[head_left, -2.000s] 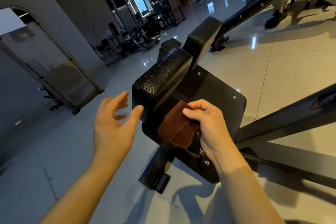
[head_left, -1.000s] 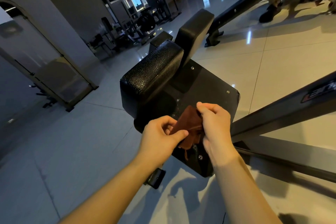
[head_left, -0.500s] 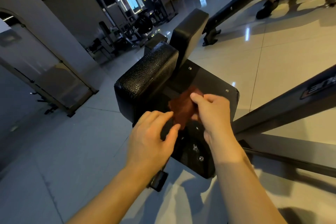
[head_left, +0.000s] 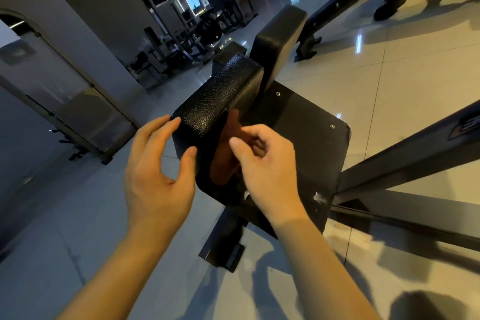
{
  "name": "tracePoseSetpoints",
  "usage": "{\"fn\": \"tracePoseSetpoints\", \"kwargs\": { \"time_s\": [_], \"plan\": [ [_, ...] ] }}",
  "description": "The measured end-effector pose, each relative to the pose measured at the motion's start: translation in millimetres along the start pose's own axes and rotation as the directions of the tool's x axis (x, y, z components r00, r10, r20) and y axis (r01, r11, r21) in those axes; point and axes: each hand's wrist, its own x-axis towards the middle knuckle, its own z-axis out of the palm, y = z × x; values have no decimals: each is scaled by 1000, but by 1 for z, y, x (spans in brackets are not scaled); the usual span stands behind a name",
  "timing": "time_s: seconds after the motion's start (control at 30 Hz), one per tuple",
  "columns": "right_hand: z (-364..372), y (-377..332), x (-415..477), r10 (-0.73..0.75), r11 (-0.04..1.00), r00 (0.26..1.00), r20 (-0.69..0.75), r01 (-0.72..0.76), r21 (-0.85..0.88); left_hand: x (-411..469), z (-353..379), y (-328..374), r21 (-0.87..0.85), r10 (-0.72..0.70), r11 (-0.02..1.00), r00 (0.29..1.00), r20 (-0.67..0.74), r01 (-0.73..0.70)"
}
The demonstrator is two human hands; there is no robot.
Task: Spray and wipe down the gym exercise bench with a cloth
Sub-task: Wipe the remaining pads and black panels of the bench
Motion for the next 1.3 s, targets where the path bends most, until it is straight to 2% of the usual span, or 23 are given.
{"fn": "tracePoseSetpoints", "kwargs": {
  "time_s": [0.1,0.17,0.27,0.37,0.47,0.5,0.57,0.63,0.7,0.77,0.83,0.9,0.97,1.03,1.1,1.17,1.23,1.3],
  "plan": [
    [-16,5,24,48,999,968,-245,-40,36,3,-1,0,-102,-69,992,998,-10,67],
    [-20,-1,47,-2,999,946,-324,-9,-31,5,0,2,-170,-121,979,993,-17,116],
    [2,-14,49,-135,985,960,-244,104,-135,7,2,5,-199,-135,972,990,-39,125],
    [15,-22,16,-347,901,936,-61,315,-298,8,0,5,-242,-157,960,987,-40,143],
    [10,-18,-7,-385,855,918,93,393,-339,12,-3,2,-257,-172,953,985,-27,159],
    [6,-18,-8,-362,868,929,72,364,-339,13,-4,1,-257,-175,953,984,-28,162],
    [-4,-15,-1,-296,917,950,-94,255,-306,14,-4,1,-260,-186,950,982,-33,171],
    [-15,-13,17,-238,952,940,-245,176,-251,15,-3,3,-274,-204,944,978,-39,186],
    [-16,-17,35,-229,959,932,-281,167,-227,15,-2,6,-280,-218,939,975,-40,199],
    [-2,-26,38,-303,934,930,-210,245,-261,14,-2,6,-278,-215,940,976,-37,196],
    [19,-34,20,-402,872,914,-52,365,-325,13,-3,5,-281,-208,940,978,-29,192],
    [33,-33,-8,-424,856,903,69,424,-295,12,-5,4,-284,-193,942,981,-16,180],
    [33,-28,-28,-338,927,940,37,339,-159,14,-7,2,-281,-187,943,982,-11,177],
    [25,-21,-25,-202,978,968,-146,193,-78,16,-7,1,-278,-194,942,981,1,187],
    [11,-9,-2,-64,998,939,-339,64,-12,15,-6,0,-284,-205,939,979,-3,196],
    [-1,3,26,51,998,895,-443,-30,53,13,-5,0,-284,-207,938,978,-5,197],
    [1,8,41,134,987,898,-419,-85,133,11,-3,-1,-278,-205,941,979,-9,194],
    [19,8,32,131,984,934,-333,-81,158,9,-3,0,-278,-206,941,979,-13,194]
  ]
}}
